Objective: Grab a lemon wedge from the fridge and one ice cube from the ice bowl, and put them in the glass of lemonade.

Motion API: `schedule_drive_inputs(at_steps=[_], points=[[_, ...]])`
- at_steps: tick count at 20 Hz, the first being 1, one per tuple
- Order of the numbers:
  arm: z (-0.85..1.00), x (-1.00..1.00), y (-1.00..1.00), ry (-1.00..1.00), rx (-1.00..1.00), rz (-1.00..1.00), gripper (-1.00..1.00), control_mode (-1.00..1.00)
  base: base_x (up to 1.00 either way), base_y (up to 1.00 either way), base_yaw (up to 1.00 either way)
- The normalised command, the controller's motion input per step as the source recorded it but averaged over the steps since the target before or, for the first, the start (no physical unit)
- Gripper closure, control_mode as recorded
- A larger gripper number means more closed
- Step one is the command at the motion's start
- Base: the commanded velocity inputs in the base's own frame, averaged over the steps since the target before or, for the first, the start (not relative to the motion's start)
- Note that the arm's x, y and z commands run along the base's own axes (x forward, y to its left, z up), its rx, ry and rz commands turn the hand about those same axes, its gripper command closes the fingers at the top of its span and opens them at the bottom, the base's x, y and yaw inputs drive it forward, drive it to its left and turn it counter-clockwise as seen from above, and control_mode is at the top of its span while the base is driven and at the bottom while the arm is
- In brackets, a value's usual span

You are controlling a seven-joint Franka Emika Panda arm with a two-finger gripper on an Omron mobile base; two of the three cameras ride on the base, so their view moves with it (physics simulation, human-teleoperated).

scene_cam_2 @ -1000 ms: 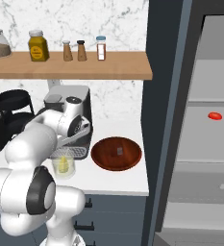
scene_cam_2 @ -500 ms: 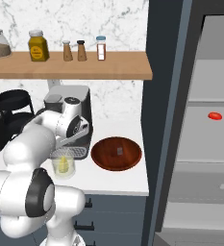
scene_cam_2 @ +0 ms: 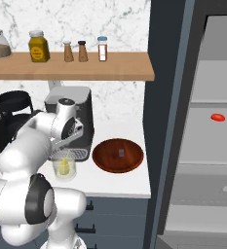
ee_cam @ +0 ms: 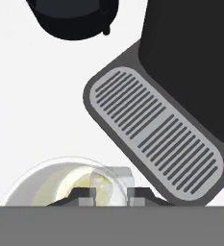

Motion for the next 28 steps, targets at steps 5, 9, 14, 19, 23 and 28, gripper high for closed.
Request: schedule_drive_inputs(at_steps=[5, 9, 14, 19, 23, 28], points=[[0.0, -0.49, 0.09, -0.04, 0.0, 0.01, 1.0, -1.0, 0.0, 0.0, 0.0], [0.0, -0.43, -0.2, -0.05, 0.03, 0.0, 1.0, -1.0, 0.0, 0.0, 0.0], [0.0, -0.14, -0.12, -0.01, 0.02, 0.0, 1.0, -1.0, 0.0, 0.0, 0.0], [0.0, 0.04, -0.12, 0.01, 0.0, 0.0, 1.0, -1.0, 0.0, 0.0, 0.0], [0.0, 0.06, -0.16, 0.05, 0.0, 0.0, 1.0, -1.0, 0.0, 0.0, 0.0], [0.0, 0.0, 0.0, 0.0, 0.0, 0.0, -1.0, -1.0, 0.0, 0.0, 0.0]])
